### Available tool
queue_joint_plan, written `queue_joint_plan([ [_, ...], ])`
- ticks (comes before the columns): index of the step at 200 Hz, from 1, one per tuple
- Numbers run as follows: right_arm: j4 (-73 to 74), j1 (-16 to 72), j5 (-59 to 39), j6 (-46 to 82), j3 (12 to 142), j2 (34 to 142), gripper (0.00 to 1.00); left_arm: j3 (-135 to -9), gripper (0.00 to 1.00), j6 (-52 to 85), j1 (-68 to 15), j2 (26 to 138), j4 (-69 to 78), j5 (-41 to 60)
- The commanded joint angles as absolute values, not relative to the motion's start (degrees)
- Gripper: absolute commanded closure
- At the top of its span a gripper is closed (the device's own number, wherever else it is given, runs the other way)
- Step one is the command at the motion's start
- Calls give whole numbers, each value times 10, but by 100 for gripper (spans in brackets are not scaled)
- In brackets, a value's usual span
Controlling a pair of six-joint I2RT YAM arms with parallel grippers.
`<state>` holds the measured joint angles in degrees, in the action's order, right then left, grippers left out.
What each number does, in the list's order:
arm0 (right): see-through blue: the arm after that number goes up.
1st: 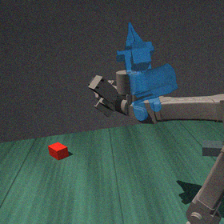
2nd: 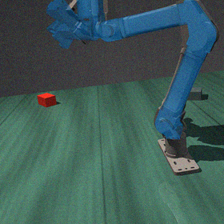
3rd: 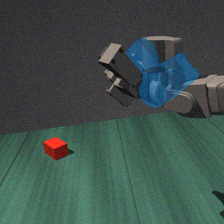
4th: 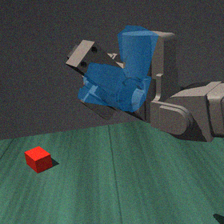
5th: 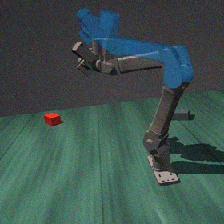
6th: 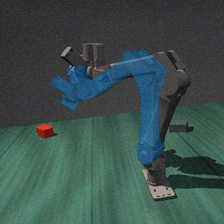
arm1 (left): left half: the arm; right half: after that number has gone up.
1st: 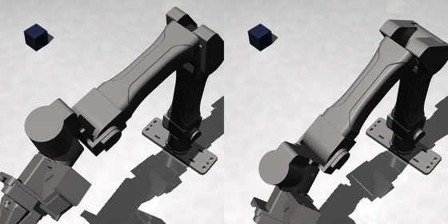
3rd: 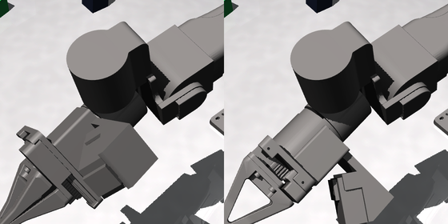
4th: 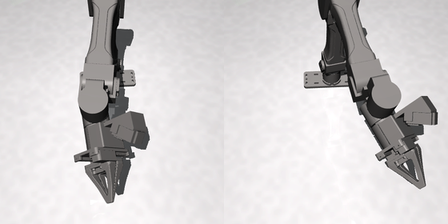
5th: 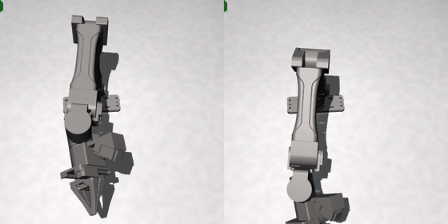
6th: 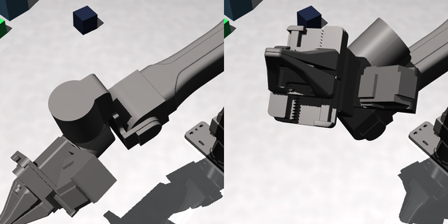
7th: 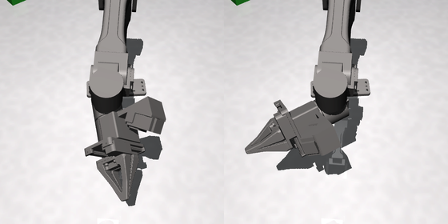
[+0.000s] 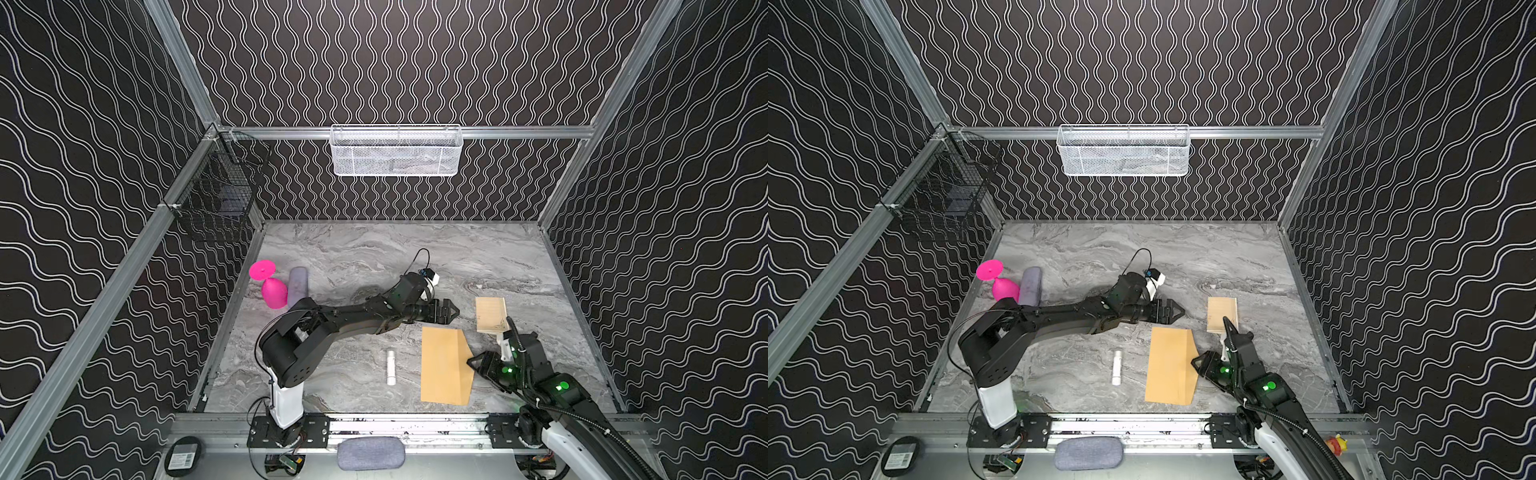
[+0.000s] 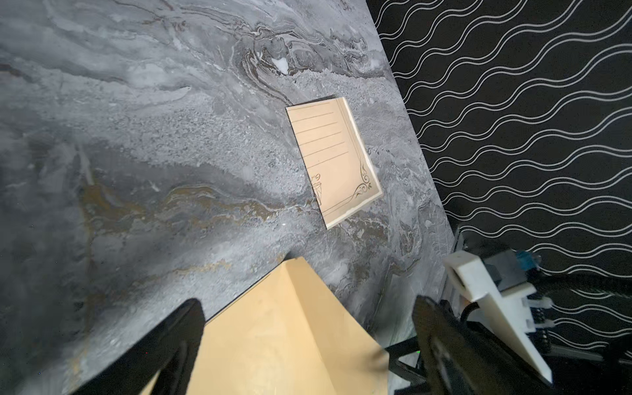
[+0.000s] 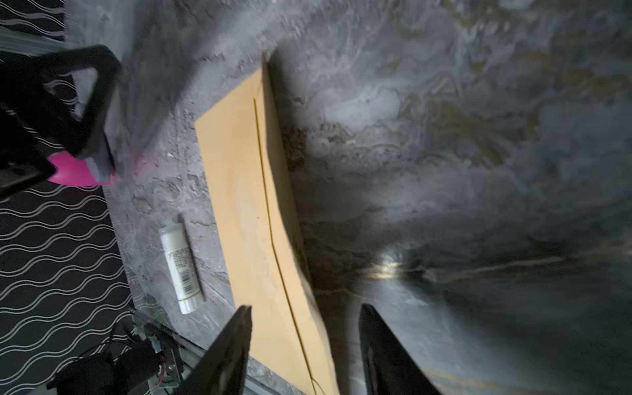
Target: Place the letter into the envelope and seal it
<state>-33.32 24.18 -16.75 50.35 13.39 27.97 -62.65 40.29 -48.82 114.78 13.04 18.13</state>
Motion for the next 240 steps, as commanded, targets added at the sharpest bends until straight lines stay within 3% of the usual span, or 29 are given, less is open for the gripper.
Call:
queue_joint_plan([
  [1,-318,277,-145,539,123,285,51,-610,1,378,-486,1134,135,192],
  [49,-257,372,-99,582,96,328,61,-593,1,393,-472,1144,161,232],
  [109,-189,383,-89,546,108,413,91,-580,1,387,-440,1115,148,245],
  [154,-96,365,-95,452,172,521,98,-578,1,376,-408,1096,123,250],
  [193,-38,257,-241,314,276,703,100,-567,2,393,-377,1090,129,257],
  [240,-25,205,-331,228,424,882,100,-574,5,400,-332,1092,105,255],
])
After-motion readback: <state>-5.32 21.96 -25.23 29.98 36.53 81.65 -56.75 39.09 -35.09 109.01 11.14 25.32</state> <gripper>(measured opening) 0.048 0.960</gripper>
